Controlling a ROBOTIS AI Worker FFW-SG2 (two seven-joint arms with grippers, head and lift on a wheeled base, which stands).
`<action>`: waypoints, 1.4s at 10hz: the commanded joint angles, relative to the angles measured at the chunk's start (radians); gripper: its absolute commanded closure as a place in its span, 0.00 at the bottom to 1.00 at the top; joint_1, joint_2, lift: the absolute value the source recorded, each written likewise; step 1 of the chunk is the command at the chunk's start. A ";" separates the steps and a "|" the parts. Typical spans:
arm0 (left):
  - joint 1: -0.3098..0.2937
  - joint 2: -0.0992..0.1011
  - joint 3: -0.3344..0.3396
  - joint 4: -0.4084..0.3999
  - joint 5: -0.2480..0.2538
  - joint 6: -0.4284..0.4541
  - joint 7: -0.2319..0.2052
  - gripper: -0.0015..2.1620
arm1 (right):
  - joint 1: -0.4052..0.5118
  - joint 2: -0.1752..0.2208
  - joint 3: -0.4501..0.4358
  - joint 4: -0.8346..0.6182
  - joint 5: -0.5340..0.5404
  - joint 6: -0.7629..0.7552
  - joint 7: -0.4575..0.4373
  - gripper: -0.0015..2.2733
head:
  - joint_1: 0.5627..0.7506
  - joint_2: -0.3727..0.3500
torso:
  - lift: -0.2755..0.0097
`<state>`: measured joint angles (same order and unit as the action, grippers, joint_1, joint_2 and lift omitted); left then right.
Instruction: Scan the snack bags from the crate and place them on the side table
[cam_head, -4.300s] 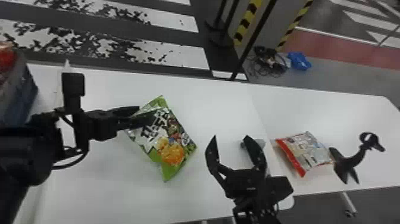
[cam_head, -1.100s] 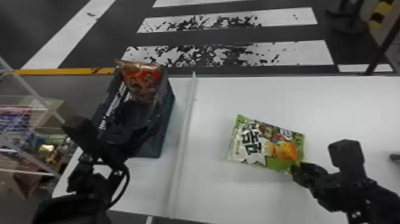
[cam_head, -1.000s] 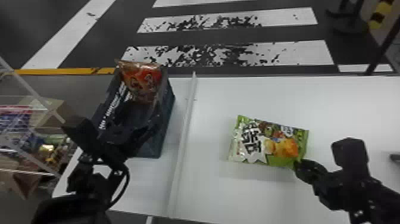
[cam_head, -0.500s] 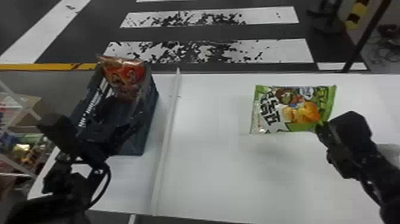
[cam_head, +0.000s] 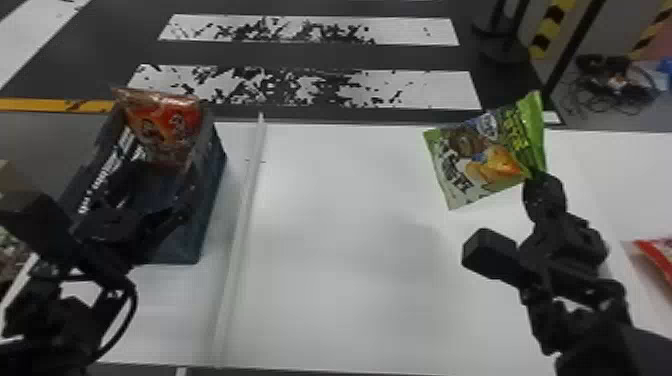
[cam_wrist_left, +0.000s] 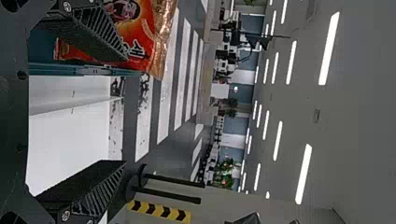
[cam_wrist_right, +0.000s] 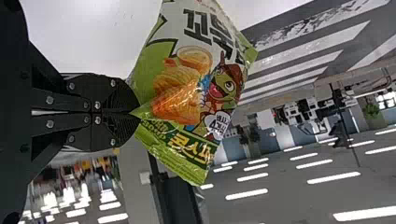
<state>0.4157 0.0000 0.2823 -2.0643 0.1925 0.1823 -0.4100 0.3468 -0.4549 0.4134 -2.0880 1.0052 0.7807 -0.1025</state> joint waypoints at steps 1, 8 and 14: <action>0.000 -0.003 0.002 0.000 0.004 0.001 0.000 0.05 | -0.025 -0.041 0.114 0.121 0.227 0.053 -0.049 0.99 | 0.70 0.53 | 0.64; 0.002 -0.003 0.008 -0.002 0.007 0.004 -0.001 0.05 | 0.003 -0.136 0.294 0.207 0.401 -0.005 0.066 0.19 | 0.70 0.62 | 0.64; 0.005 -0.003 0.020 -0.004 0.019 0.004 -0.007 0.05 | 0.126 -0.090 -0.147 -0.136 -0.321 -0.364 0.590 0.03 | 0.70 0.75 | 0.64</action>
<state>0.4191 0.0000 0.2999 -2.0678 0.2103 0.1866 -0.4164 0.4712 -0.5696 0.3276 -2.2091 0.7930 0.4300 0.4836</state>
